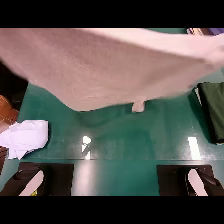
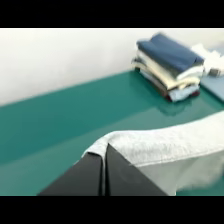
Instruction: Fold the shirts.
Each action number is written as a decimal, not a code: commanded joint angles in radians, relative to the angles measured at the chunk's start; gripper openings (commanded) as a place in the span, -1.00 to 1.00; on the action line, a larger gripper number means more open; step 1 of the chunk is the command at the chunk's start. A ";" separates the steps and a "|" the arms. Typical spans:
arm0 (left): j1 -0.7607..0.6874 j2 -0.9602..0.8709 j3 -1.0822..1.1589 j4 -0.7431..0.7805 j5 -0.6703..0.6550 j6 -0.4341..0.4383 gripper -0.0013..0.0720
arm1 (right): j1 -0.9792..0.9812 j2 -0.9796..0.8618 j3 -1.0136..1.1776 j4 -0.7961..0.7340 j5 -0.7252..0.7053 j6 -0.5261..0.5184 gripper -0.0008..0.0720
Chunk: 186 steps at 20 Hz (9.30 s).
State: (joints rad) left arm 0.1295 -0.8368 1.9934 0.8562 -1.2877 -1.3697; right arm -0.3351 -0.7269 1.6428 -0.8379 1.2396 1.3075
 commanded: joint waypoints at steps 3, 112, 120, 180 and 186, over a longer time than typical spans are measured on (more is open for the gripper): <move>0.000 0.005 0.213 -0.016 -0.007 -0.081 -0.91 | -0.164 0.021 0.260 0.000 0.030 0.019 -0.95; 0.024 0.196 -1.291 0.188 -0.182 -0.123 -0.91 | 0.228 -0.020 -0.665 -0.332 0.293 0.055 -0.95; 0.024 -0.203 -1.226 0.187 0.203 -0.087 -0.91 | 0.378 -0.624 -0.270 -0.333 0.103 0.015 -0.95; -0.645 -1.071 -0.405 0.023 0.435 -0.101 -0.91 | 0.640 -0.964 0.403 0.165 0.356 0.005 -0.95; -0.594 -1.033 -0.400 0.027 0.365 -0.097 -0.91 | 0.755 -0.964 0.354 0.164 0.341 -0.039 -0.95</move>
State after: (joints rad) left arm -0.4934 -1.8904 1.5883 0.8791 -0.8795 -1.4693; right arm 0.3702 -1.6917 2.0037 -0.6796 1.5921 1.2884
